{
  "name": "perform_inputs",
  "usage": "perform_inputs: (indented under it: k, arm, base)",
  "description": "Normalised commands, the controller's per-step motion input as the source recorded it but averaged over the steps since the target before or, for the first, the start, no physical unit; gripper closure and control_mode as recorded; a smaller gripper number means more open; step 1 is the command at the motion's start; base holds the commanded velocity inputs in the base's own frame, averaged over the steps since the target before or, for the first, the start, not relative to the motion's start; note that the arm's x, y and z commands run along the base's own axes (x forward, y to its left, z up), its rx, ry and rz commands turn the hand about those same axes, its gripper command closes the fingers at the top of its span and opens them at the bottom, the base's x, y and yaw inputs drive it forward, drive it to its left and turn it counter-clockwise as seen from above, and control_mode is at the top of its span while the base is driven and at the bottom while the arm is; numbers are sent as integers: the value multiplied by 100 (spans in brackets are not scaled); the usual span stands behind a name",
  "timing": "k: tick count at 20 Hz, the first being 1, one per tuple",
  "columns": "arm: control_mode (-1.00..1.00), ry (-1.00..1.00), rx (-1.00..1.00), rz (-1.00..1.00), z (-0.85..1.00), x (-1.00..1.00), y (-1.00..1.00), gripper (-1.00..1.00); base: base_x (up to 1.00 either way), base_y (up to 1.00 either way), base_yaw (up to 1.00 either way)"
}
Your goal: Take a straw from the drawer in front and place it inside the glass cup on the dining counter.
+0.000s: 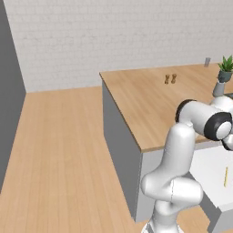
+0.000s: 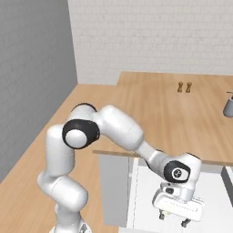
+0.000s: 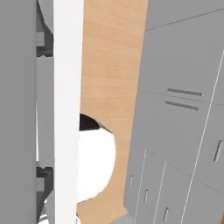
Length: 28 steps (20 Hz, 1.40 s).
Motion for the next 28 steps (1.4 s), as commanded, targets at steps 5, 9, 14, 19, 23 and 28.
perform_inputs:
  k: [5,9,14,19,23,28]
  arm:
    - [-100,-56,21,-12,57,20,5,-100]
    - [-100,-33,5,-14,0,37,24,-100]
    - [-100,1,0,-18,0,66,18,-100]
    - [-100,20,-1,-30,0,73,-6,-100]
    - [-100,14,-10,-43,-11,64,-23,-100]
    - [-100,8,-10,-37,-18,46,-39,-100]
  base:
    - [0,0,0]
    - [0,0,0]
    - [0,0,0]
    - [0,0,0]
    - [0,0,0]
    - [0,0,0]
